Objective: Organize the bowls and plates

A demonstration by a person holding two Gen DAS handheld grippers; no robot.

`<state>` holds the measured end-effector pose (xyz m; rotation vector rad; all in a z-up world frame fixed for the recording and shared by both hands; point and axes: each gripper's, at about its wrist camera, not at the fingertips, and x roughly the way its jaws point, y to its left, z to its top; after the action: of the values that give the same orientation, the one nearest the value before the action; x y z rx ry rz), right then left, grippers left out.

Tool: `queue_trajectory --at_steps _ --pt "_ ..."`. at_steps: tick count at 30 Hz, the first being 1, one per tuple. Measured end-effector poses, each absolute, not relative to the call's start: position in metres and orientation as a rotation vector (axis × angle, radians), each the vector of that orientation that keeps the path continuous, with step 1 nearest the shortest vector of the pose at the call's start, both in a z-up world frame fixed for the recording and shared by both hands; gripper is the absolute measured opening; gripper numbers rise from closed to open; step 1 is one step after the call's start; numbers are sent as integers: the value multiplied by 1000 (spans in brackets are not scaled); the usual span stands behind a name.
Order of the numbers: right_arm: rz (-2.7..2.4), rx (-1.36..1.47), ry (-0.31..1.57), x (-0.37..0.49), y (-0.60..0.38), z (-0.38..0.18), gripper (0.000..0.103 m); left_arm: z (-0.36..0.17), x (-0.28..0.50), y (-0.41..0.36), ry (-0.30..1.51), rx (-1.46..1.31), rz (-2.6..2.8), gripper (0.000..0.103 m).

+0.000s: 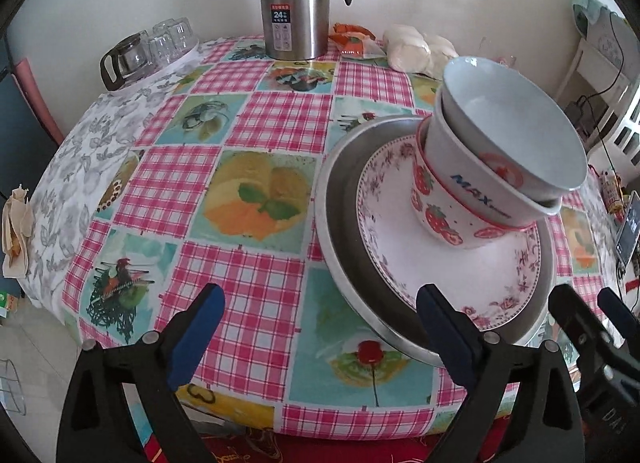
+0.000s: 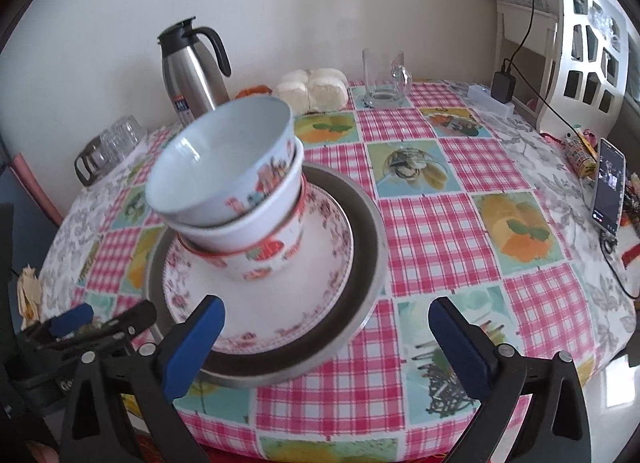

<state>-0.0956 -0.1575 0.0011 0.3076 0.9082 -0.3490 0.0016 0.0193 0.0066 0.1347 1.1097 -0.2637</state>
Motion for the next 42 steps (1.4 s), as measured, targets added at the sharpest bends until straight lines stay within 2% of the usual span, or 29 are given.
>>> queue_trajectory --at_steps 23,42 --pt "-368 305 971 -100 -166 -10 103 -2 0 19 1168 145 -254 97" --pt "-373 309 987 -99 -168 -12 103 3 -5 14 1145 195 -230 97"
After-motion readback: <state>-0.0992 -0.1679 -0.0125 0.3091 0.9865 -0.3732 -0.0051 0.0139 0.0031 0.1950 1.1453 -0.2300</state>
